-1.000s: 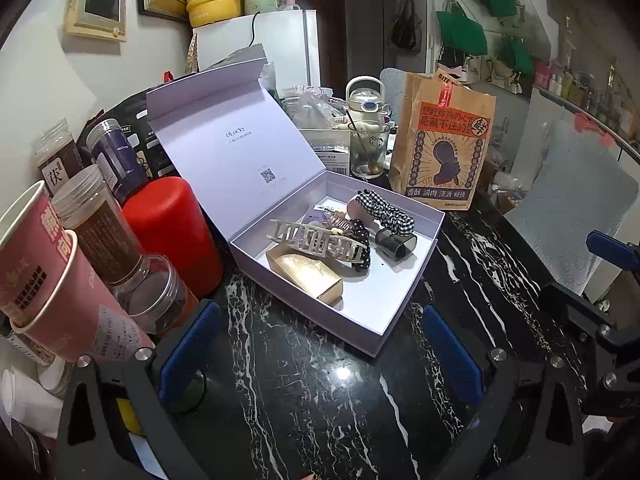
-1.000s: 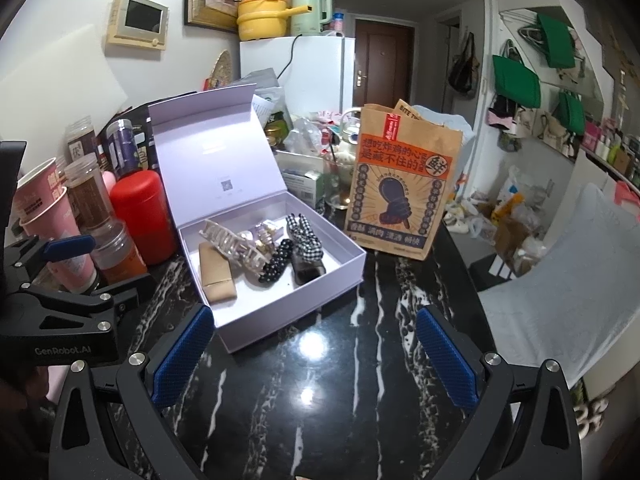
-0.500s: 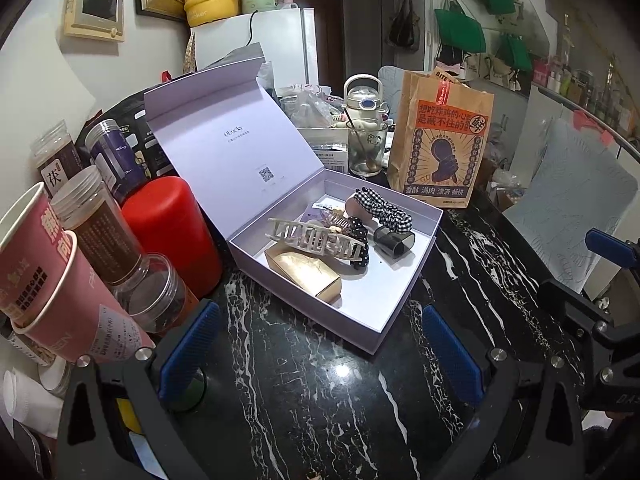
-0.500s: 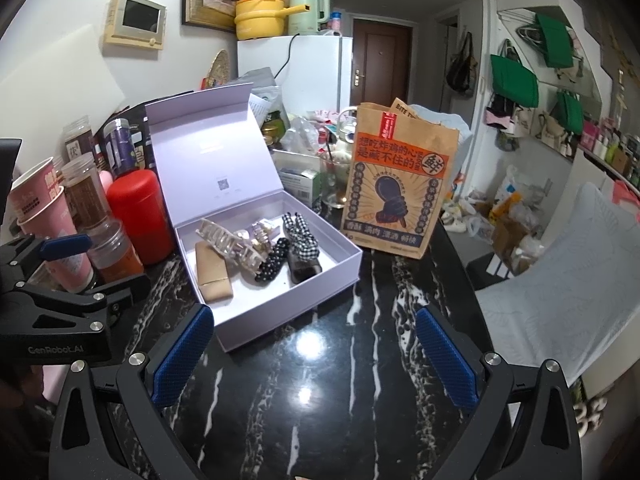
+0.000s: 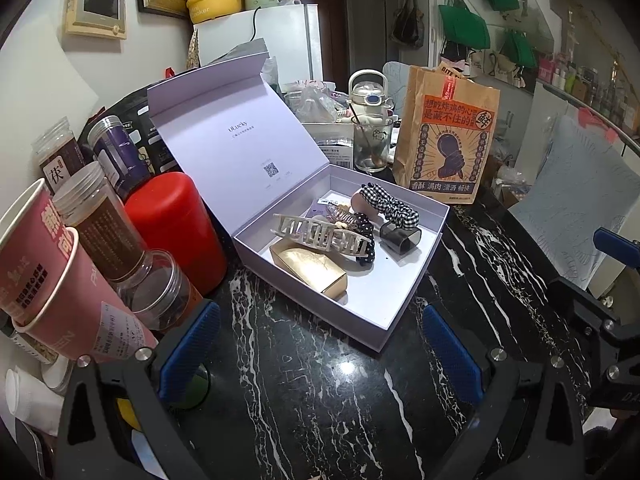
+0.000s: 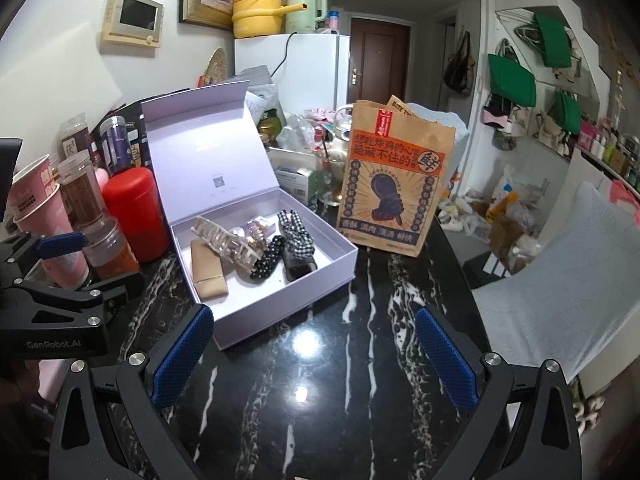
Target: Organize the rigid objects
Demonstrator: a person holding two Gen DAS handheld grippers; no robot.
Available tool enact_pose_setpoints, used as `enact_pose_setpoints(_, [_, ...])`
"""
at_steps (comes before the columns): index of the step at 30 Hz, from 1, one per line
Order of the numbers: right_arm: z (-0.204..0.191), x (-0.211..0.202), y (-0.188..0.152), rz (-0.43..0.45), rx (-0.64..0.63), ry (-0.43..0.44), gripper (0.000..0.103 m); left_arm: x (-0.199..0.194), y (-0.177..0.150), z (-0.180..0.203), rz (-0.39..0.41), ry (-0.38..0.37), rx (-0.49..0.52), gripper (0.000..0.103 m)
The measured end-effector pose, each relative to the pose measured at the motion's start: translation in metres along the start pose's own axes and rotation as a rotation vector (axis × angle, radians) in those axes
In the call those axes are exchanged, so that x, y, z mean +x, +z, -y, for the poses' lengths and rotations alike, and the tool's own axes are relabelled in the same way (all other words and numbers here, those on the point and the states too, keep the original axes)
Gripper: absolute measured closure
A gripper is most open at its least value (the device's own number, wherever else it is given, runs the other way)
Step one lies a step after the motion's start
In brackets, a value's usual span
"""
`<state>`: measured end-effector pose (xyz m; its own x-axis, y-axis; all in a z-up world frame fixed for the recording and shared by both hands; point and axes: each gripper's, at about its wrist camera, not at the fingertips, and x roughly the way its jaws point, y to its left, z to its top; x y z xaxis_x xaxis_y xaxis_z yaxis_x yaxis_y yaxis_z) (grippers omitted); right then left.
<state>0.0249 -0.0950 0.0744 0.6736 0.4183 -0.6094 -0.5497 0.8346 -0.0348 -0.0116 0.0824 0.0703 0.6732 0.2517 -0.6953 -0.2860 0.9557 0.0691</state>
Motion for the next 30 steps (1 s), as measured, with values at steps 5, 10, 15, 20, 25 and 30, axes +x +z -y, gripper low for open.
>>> enact_pose_setpoints(5, [0.000,0.000,-0.001,0.000,-0.001,0.000,0.000,0.001,0.001,0.001,-0.003,-0.002,0.011,0.000])
enact_pose_setpoints(10, [0.000,0.001,-0.001,-0.001,-0.001,-0.002,0.000,0.002,0.000,0.004,-0.008,-0.005,0.025,0.000])
enact_pose_setpoints(15, [0.002,0.003,-0.003,-0.007,0.000,-0.005,0.000,0.003,-0.001,0.005,-0.019,-0.018,0.031,0.000])
enact_pose_setpoints(20, [0.002,0.003,-0.004,-0.007,-0.001,-0.005,0.000,0.006,-0.001,0.006,-0.025,-0.009,0.035,0.000])
enact_pose_setpoints(25, [0.003,0.005,-0.004,-0.010,0.001,-0.004,0.000,0.008,-0.002,0.005,-0.033,-0.016,0.032,0.000])
enact_pose_setpoints(30, [0.005,0.007,-0.007,-0.017,0.004,-0.005,0.000,0.010,-0.002,0.006,-0.030,-0.017,0.038,0.000])
